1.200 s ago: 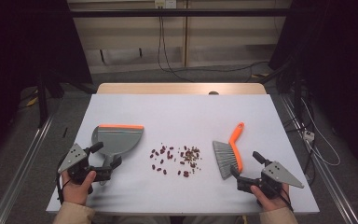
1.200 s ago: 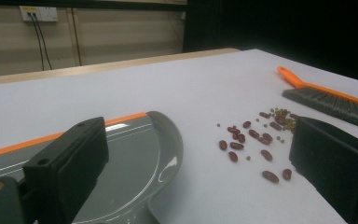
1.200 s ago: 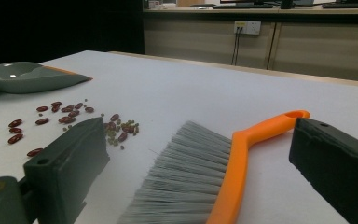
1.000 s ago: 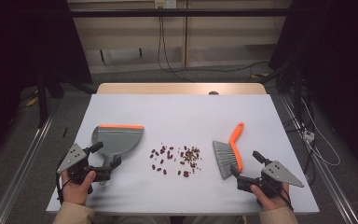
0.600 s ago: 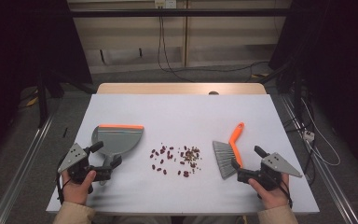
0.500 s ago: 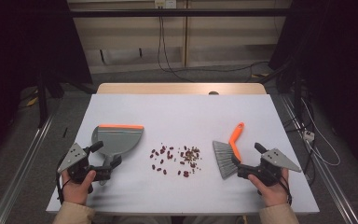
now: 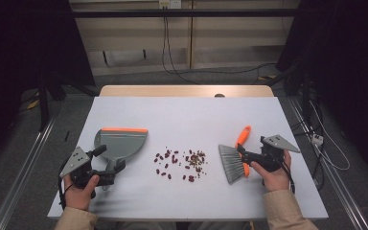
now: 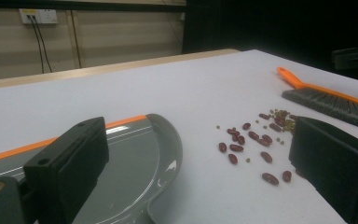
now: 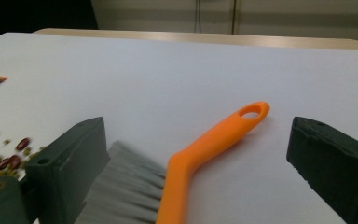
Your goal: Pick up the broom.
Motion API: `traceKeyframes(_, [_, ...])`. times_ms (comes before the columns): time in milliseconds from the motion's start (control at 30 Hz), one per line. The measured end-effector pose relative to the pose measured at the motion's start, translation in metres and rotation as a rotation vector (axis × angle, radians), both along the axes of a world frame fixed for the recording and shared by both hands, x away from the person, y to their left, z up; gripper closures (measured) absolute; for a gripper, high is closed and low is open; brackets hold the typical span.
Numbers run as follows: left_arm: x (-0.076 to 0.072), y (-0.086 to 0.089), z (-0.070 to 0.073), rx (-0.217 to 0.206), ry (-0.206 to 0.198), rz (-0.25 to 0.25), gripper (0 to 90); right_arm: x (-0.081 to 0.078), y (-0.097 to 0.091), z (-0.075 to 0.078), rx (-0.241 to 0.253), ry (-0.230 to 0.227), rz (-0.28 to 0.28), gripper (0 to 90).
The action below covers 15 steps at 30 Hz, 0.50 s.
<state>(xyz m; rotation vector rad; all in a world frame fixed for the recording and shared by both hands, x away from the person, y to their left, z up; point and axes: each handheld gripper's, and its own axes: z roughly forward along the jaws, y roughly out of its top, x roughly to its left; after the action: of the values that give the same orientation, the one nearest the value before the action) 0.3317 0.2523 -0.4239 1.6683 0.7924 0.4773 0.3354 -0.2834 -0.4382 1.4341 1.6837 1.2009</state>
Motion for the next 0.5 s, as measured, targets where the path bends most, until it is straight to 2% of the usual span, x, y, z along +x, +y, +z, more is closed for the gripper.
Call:
traceKeyframes(133, [0.000, 0.000, 0.000, -0.002, 0.000, 0.005, 4.5, 0.015, -0.001, 0.001, -0.016, 0.036, -0.034, 6.7])
traceKeyframes(233, [0.000, 0.000, 0.000, -0.001, 0.001, 0.005, 4.5, 0.021, -0.001, 0.000, 0.005, 0.052, -0.043, 7.5])
traceKeyframes(300, [0.000, 0.000, 0.000, 0.000, 0.001, 0.003, 4.5, 0.029, 0.003, -0.004, 0.007, 0.090, -0.041, 7.7])
traceKeyframes(433, [0.000, 0.000, 0.000, 0.001, 0.002, 0.002, 4.5, 0.035, 0.006, -0.009, 0.005, 0.125, -0.042, 7.6])
traceKeyframes(467, [0.000, 0.000, 0.000, 0.001, 0.002, 0.003, 4.5, 0.039, 0.008, -0.011, 0.005, 0.159, -0.032, 7.9])
traceKeyframes(500, [0.000, 0.000, 0.000, 0.001, 0.002, 0.002, 4.5, 0.041, 0.008, -0.012, 0.004, 0.172, -0.036, 8.1])
